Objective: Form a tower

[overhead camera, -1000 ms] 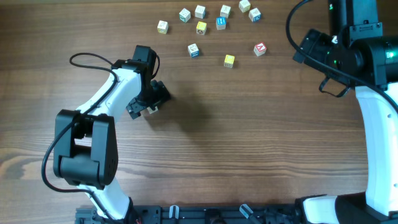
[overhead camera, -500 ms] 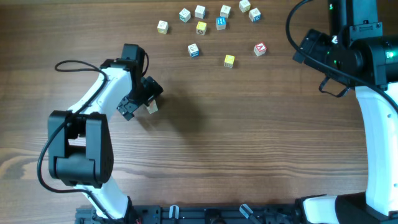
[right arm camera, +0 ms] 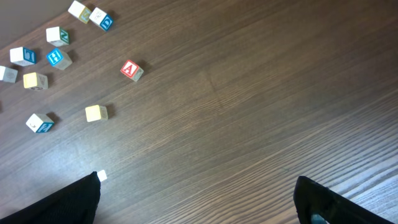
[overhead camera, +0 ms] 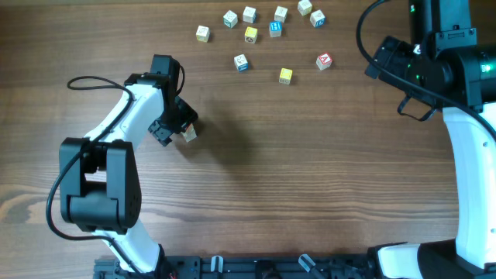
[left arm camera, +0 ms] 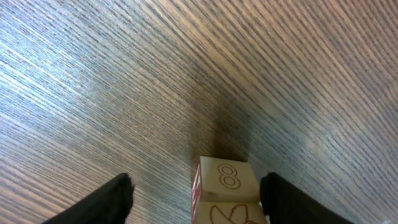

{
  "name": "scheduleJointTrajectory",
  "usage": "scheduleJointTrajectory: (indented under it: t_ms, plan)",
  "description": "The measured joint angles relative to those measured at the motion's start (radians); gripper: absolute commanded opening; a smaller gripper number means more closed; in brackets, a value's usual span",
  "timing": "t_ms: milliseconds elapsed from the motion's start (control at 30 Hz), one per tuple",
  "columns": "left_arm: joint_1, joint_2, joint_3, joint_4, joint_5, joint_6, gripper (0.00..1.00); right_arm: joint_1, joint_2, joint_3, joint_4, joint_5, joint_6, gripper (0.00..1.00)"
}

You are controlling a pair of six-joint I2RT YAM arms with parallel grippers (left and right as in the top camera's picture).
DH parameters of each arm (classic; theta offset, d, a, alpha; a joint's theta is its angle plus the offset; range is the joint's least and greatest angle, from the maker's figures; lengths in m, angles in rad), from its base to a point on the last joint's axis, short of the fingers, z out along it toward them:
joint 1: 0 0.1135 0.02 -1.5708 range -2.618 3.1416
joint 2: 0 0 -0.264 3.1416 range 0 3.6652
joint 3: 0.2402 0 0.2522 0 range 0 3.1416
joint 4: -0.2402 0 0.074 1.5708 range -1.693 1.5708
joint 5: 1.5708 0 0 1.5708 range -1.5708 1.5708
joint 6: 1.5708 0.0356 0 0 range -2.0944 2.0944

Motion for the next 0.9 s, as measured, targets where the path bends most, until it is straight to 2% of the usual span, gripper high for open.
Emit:
scheduleJointTrajectory:
  t_ms: [233,300,367,467,533,667,900]
  plan:
    - [0.000,0.000,0.000,0.000,0.000,0.000,0.64,0.000,0.000,0.000,0.000,0.000,0.000,1.00]
    - [0.000,0.000,0.000,0.000,0.000,0.000,0.70,0.000,0.000,0.000,0.000,0.000,0.000,1.00]
    - [0.000,0.000,0.000,0.000,0.000,-0.002,0.82,0.000,0.000,0.000,0.000,0.000,0.000,1.00]
    - [0.000,0.000,0.000,0.000,0.005,-0.003,0.86,0.000,0.000,0.000,0.000,0.000,0.000,1.00]
    - [0.000,0.000,0.000,0.001,0.018,-0.004,0.82,0.000,0.000,0.000,0.000,0.000,0.000,1.00]
    - [0.000,0.000,0.000,0.007,0.034,-0.001,0.65,0.000,0.000,0.000,0.000,0.000,0.000,1.00]
    - [0.000,0.000,0.000,0.019,0.037,-0.004,0.56,0.000,0.000,0.000,0.000,0.000,0.000,1.00]
